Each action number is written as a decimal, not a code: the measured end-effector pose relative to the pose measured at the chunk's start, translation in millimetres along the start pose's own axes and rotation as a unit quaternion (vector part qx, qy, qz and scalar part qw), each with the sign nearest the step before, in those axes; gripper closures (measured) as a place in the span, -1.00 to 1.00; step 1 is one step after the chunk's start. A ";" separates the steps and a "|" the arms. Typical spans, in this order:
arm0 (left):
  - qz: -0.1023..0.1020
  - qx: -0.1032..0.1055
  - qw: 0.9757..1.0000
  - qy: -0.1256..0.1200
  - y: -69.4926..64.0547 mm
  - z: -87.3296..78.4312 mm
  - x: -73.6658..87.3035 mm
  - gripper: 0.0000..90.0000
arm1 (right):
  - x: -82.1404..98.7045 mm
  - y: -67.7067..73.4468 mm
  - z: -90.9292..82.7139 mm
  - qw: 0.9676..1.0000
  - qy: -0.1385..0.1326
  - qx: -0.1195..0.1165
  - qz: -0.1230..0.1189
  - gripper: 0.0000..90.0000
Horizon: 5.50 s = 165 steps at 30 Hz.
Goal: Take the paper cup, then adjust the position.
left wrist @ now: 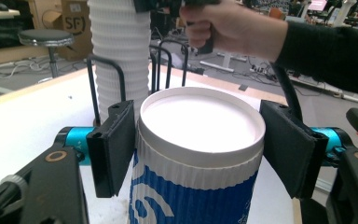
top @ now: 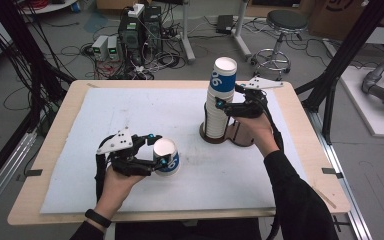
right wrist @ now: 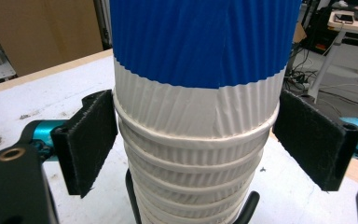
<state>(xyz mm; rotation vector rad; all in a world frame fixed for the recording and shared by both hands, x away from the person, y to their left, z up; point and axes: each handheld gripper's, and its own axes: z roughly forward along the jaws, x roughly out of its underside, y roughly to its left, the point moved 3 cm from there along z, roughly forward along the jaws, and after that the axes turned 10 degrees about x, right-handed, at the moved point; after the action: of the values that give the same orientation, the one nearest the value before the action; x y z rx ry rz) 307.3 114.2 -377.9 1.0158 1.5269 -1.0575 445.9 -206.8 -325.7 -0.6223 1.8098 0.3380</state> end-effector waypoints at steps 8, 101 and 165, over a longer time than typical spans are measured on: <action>0.002 0.003 1.000 0.007 1.7 -0.8 3.4 -0.35 | -2.1 0.8 -5.9 1.000 -0.007 0.001 -0.003 -0.68; -0.003 0.022 0.999 -0.026 0.0 -2.5 2.2 -0.35 | 103.2 72.1 -66.8 0.985 -0.012 -0.172 -0.001 -0.66; 0.014 0.103 0.992 0.070 -28.3 57.8 -9.9 -0.53 | 108.7 136.3 -48.8 0.958 0.047 -0.274 -0.076 -0.54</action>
<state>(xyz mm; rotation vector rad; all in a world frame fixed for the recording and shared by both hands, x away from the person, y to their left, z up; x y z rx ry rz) 296.7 50.2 -372.5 1.2726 1.5321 -1.1617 305.4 -147.1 -423.0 -1.1727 1.7458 0.7268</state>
